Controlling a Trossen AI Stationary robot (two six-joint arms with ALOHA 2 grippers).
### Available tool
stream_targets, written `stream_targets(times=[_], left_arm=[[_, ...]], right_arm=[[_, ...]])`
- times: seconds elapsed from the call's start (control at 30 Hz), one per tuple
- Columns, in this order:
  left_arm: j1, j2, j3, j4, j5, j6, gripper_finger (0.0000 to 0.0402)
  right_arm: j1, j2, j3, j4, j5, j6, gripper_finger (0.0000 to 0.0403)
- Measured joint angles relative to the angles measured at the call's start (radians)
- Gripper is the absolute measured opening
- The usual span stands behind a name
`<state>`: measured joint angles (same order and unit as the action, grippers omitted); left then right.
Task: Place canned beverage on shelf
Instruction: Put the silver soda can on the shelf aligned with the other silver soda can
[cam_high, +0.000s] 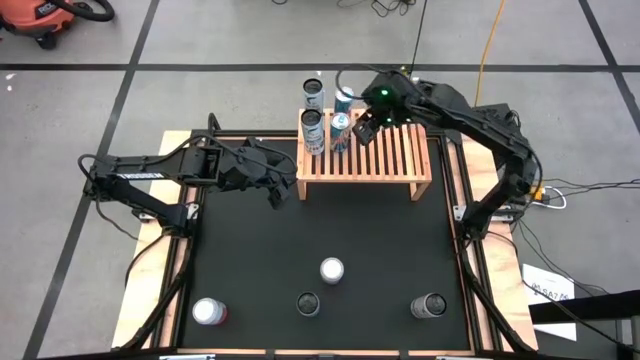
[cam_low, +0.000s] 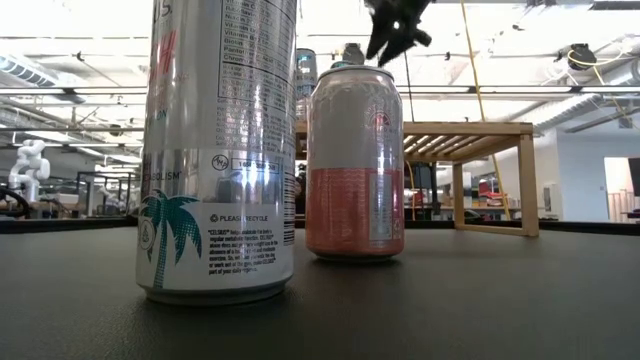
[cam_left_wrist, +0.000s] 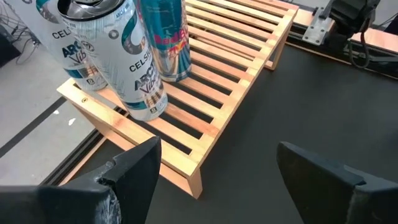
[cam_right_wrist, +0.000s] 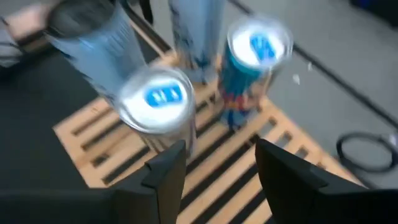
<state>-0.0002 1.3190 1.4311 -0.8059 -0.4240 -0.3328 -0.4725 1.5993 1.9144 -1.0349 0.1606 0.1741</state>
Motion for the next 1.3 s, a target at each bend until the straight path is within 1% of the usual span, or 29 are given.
stream_targets(times=[0.13,0.23,0.37,0.43,0.53,0.63,0.7,0.77,0.87,0.97,1.07,1.17,1.3], left_arm=[[0.0,0.0,0.0,0.0,0.0,0.006,0.0317],[0.0,0.0,0.0,-0.001,0.0,0.005,0.0317],[0.0,0.0,0.0,-0.02,0.0,-0.002,0.0317],[0.0,0.0,0.0,-0.026,0.0,-0.008,0.0317],[0.0,0.0,0.0,-0.026,0.001,-0.025,0.0317],[0.0,0.0,0.0,-0.038,0.001,-0.027,0.0317],[-0.001,0.0,0.0,-0.06,0.003,-0.036,0.0317],[-0.002,0.0,0.0,-0.082,0.003,-0.051,0.0317],[-0.002,0.0,0.0,-0.082,0.003,-0.051,0.0317],[0.009,0.0,0.0,-0.076,0.004,-0.046,0.0317],[0.024,0.0,0.0,-0.071,0.004,-0.049,0.0317],[0.036,0.0,0.0,-0.069,0.005,-0.053,0.0317],[0.04,0.0,0.0,-0.068,0.006,-0.055,0.0317]], right_arm=[[0.031,-0.043,0.001,0.058,-0.033,-0.05,0.0183],[0.051,-0.052,0.001,0.035,-0.033,-0.086,0.02],[0.056,-0.051,-0.001,-0.028,-0.035,-0.091,0.0253],[0.06,-0.054,-0.026,-0.014,-0.042,-0.101,0.0287],[0.063,-0.09,-0.146,0.08,-0.061,-0.129,0.033],[0.069,-0.17,-0.356,0.307,-0.085,-0.13,0.0355],[0.069,-0.231,-0.493,0.48,-0.082,-0.118,0.0359],[0.067,-0.278,-0.599,0.664,-0.081,-0.121,0.036],[0.056,-0.303,-0.691,0.843,-0.078,-0.131,0.036],[0.035,-0.282,-0.72,0.875,-0.079,-0.133,0.0359],[0.021,-0.246,-0.721,0.905,-0.08,-0.141,0.0359],[0.016,-0.216,-0.72,0.976,-0.082,-0.158,0.0359],[0.009,-0.19,-0.72,1.009,-0.084,-0.156,0.0355]])
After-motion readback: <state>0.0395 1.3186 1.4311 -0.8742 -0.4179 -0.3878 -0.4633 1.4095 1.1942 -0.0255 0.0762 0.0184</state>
